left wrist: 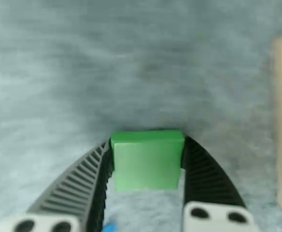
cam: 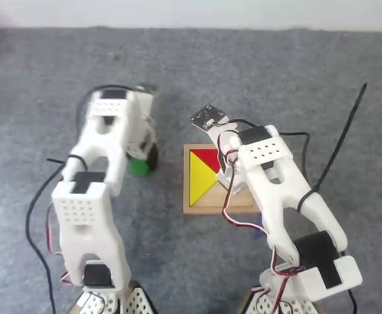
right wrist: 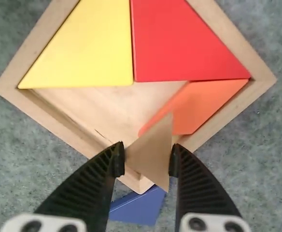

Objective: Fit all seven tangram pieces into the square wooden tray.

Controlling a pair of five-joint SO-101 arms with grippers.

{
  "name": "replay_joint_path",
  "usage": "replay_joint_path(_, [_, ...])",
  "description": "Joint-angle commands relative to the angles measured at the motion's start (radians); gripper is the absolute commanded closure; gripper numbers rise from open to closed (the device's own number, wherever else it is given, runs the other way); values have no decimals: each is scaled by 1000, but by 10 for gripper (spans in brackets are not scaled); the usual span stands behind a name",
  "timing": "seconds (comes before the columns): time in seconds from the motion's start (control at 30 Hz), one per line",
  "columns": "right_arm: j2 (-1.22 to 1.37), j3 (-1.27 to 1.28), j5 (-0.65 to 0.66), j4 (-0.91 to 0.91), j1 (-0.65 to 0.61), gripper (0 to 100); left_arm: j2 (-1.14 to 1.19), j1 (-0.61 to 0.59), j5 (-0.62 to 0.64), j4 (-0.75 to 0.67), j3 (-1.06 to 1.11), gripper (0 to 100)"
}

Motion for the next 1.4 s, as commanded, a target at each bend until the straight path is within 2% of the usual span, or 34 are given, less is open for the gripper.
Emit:
replay_joint_path(0.0, [-5,-9,18,-7,5,877,-12,-110,40,100,-231,859])
replay_joint_path(0.17, [-12,-11,98,-4,-25,877,-11,-259,101,230,-562,859])
replay_joint_path(0.3, [-7,-11,190,-4,-97,877,-11,-351,135,253,-690,859])
replay_joint_path(0.43, [-5,-11,285,-1,-143,877,-11,-410,121,242,-711,859])
replay_joint_path(0.63, [-5,-35,466,67,-139,877,-11,-489,58,176,-711,859])
replay_joint_path(0.87, [-12,-38,815,65,-127,877,-5,-548,-14,146,-711,859])
replay_joint_path(1.03, [-5,-38,879,62,-116,877,-11,-569,-44,132,-713,858])
replay_joint_path(1.1, [-2,-38,853,68,-122,877,-8,-572,-44,120,-713,858])
replay_joint_path(1.13, [-2,-38,786,70,-124,877,-5,-572,-41,118,-713,858])
replay_joint_path(1.27, [-1,-32,328,64,-124,877,-2,-569,-41,117,-711,857])
replay_joint_path(1.37, [-1,-37,66,59,-120,877,-3,-568,-40,117,-711,857])
